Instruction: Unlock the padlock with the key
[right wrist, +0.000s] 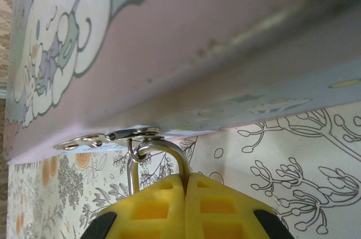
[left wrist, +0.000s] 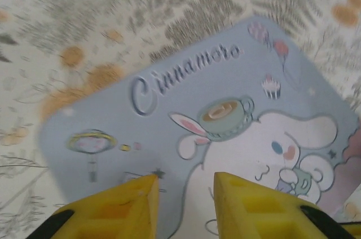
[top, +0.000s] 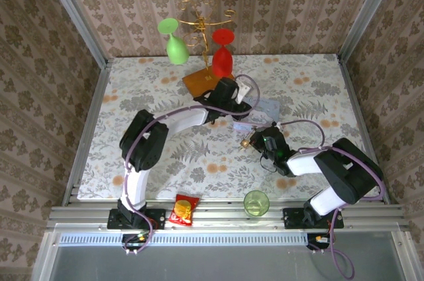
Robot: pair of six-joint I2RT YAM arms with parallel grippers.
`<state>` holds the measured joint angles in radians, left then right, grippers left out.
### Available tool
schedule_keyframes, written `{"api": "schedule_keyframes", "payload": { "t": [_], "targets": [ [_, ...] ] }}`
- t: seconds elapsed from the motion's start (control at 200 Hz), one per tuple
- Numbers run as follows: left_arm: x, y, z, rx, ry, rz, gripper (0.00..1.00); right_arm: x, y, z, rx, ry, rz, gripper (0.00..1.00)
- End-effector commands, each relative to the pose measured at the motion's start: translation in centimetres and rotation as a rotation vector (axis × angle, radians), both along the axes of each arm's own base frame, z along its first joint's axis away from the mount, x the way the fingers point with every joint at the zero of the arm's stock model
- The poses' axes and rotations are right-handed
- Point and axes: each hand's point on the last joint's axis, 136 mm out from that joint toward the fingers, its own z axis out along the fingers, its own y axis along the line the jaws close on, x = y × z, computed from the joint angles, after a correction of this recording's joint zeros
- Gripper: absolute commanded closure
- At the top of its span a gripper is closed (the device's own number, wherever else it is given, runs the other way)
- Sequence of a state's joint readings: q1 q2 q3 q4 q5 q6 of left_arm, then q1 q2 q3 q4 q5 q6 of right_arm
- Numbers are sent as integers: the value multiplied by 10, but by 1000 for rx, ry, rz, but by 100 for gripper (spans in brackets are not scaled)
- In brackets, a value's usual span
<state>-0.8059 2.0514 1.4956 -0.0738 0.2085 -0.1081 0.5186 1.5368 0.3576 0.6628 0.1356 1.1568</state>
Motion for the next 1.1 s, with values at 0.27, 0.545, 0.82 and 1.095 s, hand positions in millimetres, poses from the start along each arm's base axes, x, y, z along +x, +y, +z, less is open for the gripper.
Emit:
{"api": "schedule_keyframes", "payload": {
  "t": [0.27, 0.545, 0.82, 1.095],
  "targets": [
    [-33, 26, -65, 180, 86, -61, 78, -2, -30, -21, 117, 14, -321, 100],
    [-44, 47, -93, 239, 106, -38, 82, -9, -53, -20, 171, -14, -492, 100],
    [-40, 66, -110, 287, 109, -12, 86, -6, -53, -18, 194, -16, -504, 100],
    [-37, 84, -120, 289, 129, 29, 88, -17, -80, -13, 166, -5, -564, 100]
  ]
}}
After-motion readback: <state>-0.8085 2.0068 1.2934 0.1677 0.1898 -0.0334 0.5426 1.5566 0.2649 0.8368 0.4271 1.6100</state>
